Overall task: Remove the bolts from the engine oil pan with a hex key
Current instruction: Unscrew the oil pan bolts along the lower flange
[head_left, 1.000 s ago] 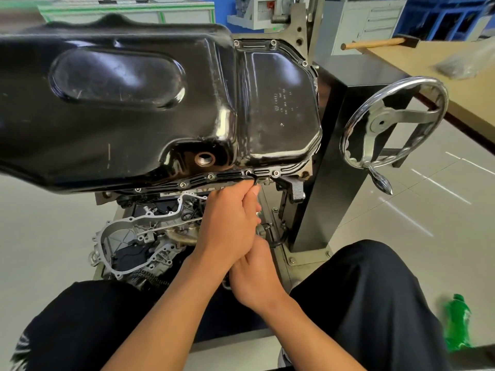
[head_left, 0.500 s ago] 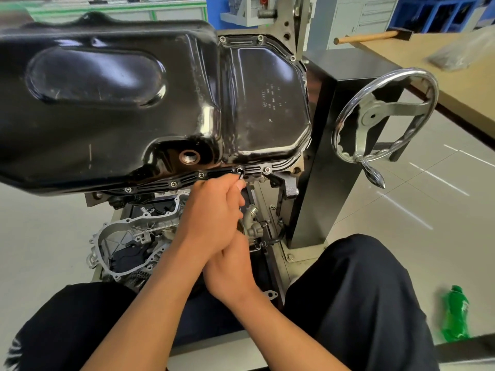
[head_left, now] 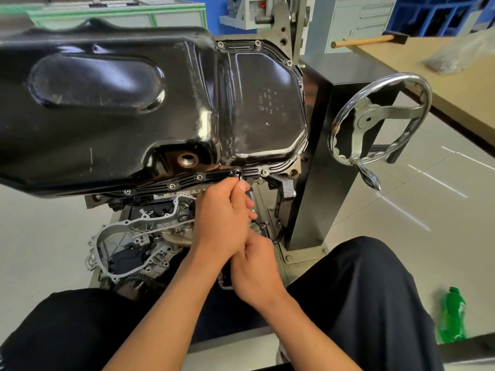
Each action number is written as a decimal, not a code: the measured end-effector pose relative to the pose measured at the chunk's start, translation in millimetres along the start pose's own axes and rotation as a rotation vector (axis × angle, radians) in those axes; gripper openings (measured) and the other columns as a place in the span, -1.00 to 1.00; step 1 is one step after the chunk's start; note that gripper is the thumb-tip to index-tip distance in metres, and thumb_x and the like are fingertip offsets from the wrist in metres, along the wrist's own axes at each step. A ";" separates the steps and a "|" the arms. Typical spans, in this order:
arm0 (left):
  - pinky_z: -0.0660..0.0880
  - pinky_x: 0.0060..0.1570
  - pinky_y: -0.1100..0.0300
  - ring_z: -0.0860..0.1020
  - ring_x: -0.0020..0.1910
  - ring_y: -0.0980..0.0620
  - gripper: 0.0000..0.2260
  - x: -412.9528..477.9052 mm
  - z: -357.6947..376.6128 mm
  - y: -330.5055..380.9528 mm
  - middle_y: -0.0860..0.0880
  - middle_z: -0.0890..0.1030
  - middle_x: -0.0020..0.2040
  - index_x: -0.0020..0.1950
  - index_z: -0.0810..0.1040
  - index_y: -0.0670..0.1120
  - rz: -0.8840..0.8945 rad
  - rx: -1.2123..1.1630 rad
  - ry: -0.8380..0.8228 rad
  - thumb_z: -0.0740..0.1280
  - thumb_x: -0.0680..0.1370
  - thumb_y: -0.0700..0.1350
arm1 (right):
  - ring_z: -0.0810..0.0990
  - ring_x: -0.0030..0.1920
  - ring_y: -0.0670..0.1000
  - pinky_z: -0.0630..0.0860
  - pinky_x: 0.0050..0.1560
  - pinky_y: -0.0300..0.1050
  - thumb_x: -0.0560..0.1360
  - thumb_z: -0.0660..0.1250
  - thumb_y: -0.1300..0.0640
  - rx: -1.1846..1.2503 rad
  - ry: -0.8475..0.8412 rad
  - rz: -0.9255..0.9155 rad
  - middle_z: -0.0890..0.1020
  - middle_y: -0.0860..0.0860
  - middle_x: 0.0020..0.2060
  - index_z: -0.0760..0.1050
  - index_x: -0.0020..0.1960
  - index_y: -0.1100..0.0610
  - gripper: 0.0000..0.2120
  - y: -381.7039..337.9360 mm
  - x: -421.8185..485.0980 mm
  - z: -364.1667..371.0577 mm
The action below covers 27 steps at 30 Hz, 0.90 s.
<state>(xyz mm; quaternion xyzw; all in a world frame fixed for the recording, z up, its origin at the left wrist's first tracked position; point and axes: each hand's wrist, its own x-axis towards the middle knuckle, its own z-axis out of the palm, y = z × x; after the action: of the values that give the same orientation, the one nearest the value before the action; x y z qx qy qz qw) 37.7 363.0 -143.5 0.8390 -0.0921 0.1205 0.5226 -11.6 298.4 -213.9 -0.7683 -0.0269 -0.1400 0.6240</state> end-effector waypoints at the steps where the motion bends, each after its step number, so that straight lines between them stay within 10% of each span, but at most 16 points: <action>1: 0.63 -0.27 0.06 0.65 -0.40 0.14 -0.75 0.0 1.0 0.6 0.01 0.64 -0.34 -0.12 0.61 -0.07 -0.024 -0.029 0.004 0.18 0.67 -0.14 | 0.31 -0.52 -0.15 0.20 -0.46 -0.30 0.63 0.15 0.19 -0.018 -0.009 -0.003 0.41 -0.16 -0.56 0.33 -0.36 0.02 -0.62 1.1 0.7 -5.2; 27: 0.59 -0.33 0.18 0.66 -0.35 0.09 -0.75 2.4 -0.1 -6.6 0.09 0.67 -0.27 -0.15 0.58 0.01 -0.073 -0.127 -0.099 0.18 0.66 -0.12 | 0.33 -0.45 -0.11 0.30 -0.42 -0.13 0.67 0.12 -0.01 -0.161 -0.084 -0.051 0.42 -0.15 -0.47 0.42 -0.27 0.07 -0.63 15.6 10.6 -34.2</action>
<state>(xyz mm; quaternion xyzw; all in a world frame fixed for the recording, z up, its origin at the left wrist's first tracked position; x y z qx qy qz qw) 41.8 365.9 -148.4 0.8118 -0.0947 0.0539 0.5737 -4.3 260.6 -219.9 -0.8203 -0.0613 -0.1251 0.5546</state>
